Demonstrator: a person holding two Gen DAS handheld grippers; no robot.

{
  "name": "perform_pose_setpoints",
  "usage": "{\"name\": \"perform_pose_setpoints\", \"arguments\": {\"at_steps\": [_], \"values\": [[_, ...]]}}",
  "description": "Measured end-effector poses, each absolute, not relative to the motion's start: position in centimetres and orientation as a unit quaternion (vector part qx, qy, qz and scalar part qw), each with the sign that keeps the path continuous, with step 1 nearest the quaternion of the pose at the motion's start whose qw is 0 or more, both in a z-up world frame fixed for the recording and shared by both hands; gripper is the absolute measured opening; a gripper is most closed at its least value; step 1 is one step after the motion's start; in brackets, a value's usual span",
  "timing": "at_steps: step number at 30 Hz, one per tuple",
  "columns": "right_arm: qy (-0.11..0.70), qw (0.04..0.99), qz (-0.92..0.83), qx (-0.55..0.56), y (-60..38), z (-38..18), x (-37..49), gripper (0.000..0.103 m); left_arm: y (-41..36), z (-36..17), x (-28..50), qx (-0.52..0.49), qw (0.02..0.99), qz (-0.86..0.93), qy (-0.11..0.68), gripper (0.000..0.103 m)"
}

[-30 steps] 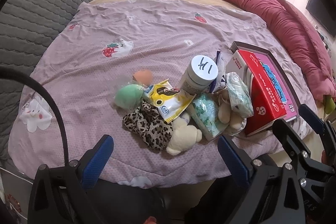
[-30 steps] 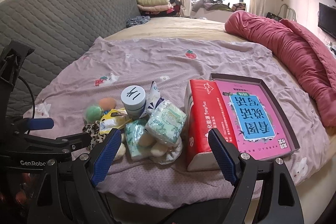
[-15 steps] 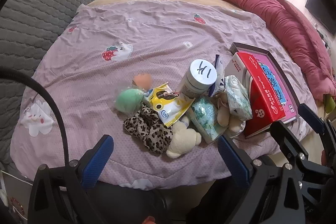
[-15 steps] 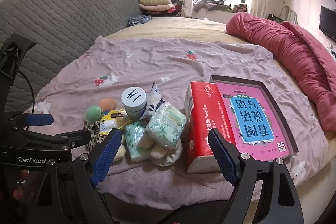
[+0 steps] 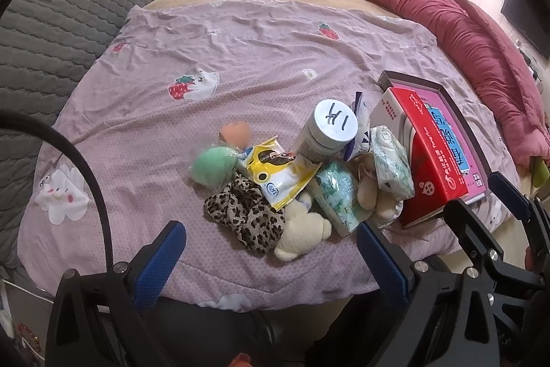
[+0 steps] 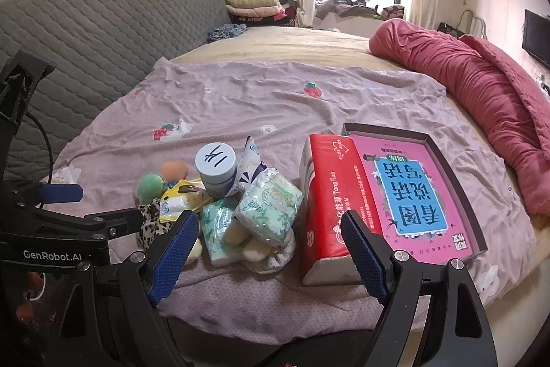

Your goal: Organize soft objects

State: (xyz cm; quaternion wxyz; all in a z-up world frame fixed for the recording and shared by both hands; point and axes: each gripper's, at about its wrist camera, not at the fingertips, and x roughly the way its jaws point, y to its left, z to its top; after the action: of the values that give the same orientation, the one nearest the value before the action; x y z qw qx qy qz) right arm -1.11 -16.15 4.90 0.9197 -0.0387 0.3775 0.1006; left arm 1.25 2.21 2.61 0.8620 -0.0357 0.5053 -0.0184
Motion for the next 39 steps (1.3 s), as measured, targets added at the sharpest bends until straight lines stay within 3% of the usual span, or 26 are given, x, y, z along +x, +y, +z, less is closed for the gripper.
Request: {"name": "perform_pose_setpoints", "arguments": {"at_steps": [17,33,39], "values": [[0.408,0.904,0.11,-0.059,-14.9,1.9,1.0,0.085,6.0,-0.3,3.0,-0.08,0.842,0.006,0.533,0.1],[0.424,0.895,0.104,-0.095,-14.1,-1.1,4.1,0.085,10.4,-5.4,10.0,-0.122,0.812,0.018,0.57,0.1],[0.428,0.891,0.111,-0.1,-14.1,-1.5,5.0,0.085,10.3,-7.1,12.3,-0.125,0.803,-0.006,0.583,0.086]]}}
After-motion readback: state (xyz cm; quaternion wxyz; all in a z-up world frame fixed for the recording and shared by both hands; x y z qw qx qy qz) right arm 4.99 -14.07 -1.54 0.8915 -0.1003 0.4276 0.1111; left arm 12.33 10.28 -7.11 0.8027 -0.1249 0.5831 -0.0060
